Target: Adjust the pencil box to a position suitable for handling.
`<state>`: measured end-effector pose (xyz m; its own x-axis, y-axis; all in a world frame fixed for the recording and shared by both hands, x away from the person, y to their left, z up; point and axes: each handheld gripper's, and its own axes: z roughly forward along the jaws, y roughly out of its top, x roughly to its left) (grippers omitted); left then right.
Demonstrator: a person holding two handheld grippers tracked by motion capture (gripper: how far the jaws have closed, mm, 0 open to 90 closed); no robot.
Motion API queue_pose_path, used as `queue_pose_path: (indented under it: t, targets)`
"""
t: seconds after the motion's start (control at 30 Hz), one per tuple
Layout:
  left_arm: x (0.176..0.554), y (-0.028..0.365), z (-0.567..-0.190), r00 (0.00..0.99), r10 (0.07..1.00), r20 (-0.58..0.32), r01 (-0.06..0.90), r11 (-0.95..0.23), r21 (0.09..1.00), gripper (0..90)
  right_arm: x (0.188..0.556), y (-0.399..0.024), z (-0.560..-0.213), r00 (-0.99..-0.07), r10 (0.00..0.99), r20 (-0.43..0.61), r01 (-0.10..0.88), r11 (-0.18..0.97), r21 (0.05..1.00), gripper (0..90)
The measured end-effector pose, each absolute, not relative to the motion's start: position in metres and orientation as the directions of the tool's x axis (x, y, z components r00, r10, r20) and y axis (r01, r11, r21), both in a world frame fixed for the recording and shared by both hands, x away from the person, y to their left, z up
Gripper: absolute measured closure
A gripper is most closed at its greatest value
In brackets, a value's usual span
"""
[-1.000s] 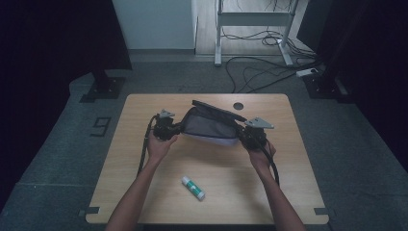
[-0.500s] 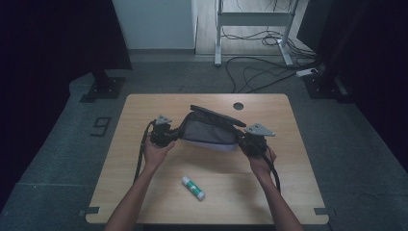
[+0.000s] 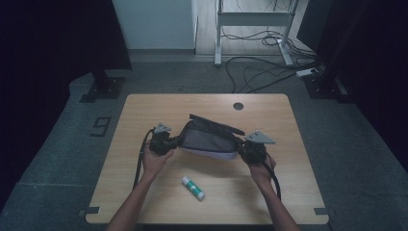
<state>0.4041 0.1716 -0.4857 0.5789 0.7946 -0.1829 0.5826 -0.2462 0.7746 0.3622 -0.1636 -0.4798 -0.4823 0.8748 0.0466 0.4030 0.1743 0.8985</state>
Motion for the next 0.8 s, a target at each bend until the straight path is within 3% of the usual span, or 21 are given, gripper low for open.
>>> queue_pose_path:
  t: [0.8]
  targets:
    - [0.402,0.164,-0.530,0.566,0.788,-0.243,0.676,-0.275,0.684,81.4,0.369,-0.167,-0.527,-0.464,0.882,0.078,0.542,0.213,0.813,82.0]
